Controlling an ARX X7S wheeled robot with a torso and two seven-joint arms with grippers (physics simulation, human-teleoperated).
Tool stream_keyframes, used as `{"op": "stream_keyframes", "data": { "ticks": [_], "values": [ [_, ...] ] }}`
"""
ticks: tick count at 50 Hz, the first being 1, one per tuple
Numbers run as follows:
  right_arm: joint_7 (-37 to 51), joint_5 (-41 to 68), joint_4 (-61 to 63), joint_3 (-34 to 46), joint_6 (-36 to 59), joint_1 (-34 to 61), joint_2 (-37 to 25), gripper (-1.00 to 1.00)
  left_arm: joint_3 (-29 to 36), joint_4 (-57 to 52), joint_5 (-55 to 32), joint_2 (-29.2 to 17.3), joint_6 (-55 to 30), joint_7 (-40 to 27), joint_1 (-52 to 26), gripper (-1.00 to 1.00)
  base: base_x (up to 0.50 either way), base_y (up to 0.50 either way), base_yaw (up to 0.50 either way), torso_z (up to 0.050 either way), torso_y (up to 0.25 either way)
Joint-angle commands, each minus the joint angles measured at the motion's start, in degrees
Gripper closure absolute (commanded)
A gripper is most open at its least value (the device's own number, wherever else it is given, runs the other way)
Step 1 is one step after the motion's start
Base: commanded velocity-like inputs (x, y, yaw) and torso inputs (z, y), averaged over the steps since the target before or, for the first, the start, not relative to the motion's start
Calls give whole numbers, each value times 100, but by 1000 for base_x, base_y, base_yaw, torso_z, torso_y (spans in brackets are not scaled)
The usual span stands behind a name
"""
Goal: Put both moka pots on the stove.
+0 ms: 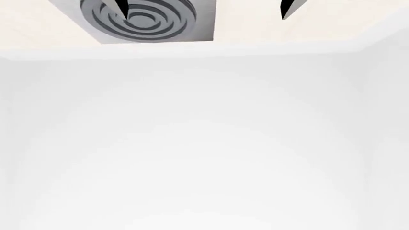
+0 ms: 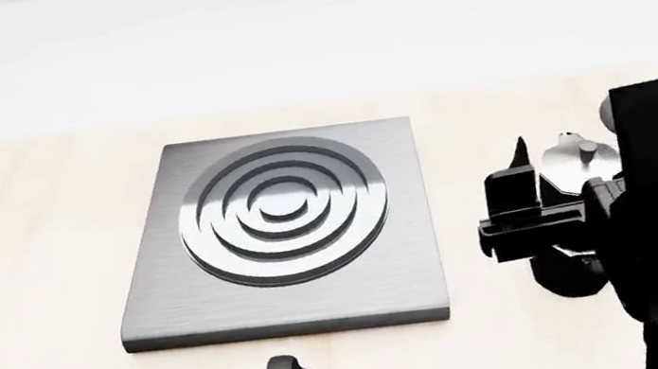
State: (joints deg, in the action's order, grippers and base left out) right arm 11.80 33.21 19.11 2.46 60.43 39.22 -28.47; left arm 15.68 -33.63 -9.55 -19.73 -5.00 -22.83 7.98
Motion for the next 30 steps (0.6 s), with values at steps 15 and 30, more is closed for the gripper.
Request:
{"op": "stream_keyframes", "data": {
  "ticks": [15,30],
  "values": [
    [-452,-110,-1651,345,194,465,-277,-100,75,99,-9,-20,74,-6,-31,-100,0,0,0,0,0],
    [-781,-376,-2664,671,-355,657,-170,-100,116,159,-17,-28,100,-13,-63,-100,0,0,0,0,0]
  ]
}}
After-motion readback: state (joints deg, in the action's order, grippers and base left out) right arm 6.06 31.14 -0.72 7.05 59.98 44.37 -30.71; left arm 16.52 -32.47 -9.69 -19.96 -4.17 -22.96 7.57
